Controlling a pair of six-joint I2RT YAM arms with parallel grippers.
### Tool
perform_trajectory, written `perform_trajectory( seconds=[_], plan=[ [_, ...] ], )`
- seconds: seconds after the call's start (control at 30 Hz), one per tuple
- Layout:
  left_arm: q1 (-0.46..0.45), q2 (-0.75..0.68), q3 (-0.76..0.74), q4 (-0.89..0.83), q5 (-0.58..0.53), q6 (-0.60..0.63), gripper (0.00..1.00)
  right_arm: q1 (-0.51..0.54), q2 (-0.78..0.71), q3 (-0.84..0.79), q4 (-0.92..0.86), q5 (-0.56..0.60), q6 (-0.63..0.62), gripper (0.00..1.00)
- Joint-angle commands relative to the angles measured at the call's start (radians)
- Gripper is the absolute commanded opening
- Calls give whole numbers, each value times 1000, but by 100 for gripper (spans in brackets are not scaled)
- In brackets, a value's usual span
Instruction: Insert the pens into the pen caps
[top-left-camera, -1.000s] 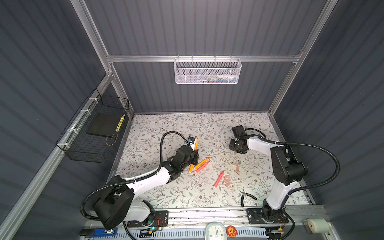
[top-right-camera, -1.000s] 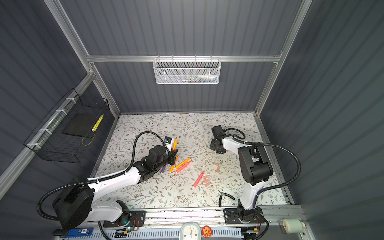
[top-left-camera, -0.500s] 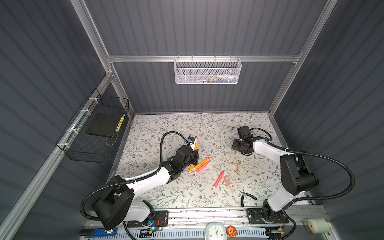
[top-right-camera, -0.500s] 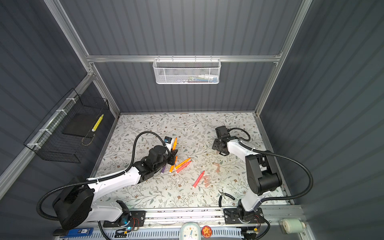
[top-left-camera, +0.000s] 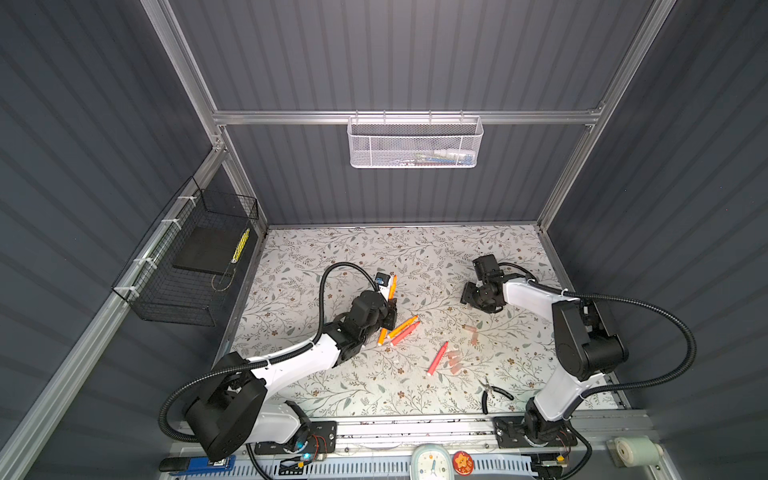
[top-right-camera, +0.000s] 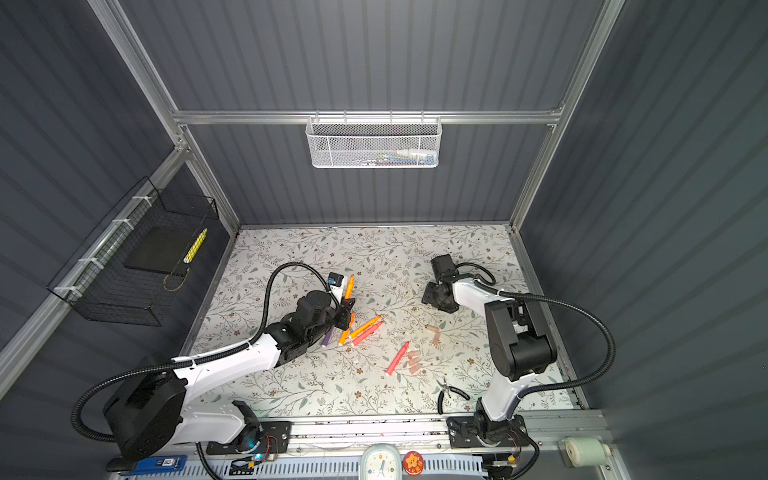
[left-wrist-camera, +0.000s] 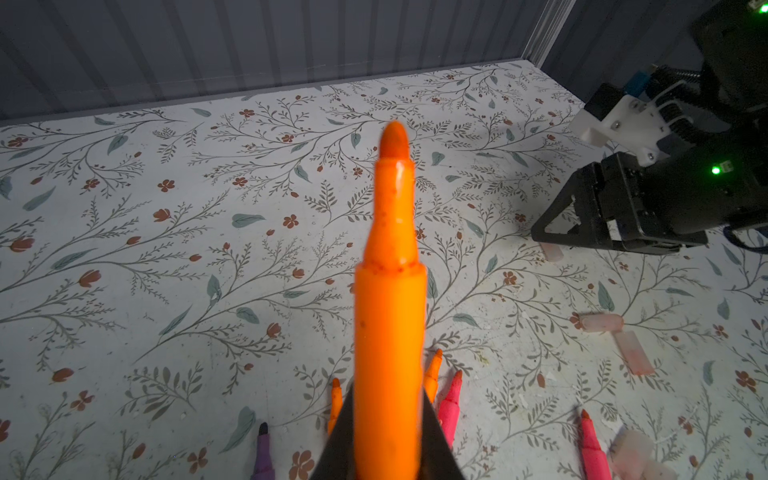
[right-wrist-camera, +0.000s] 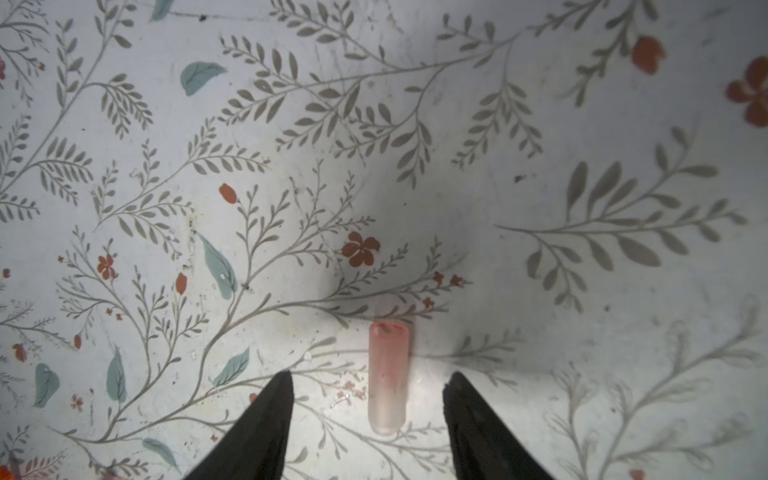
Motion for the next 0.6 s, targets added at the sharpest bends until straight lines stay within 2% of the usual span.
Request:
perform_trajectory(
  seconds=[0.0, 0.57],
  plan=[
    [-1, -20, 11, -8, -6, 6, 0, 20, 19, 23, -9, -30, -9, 59],
    [-1, -9, 13, -4, 4, 3, 0, 50, 132, 160, -78, 73, -53, 59]
  ],
)
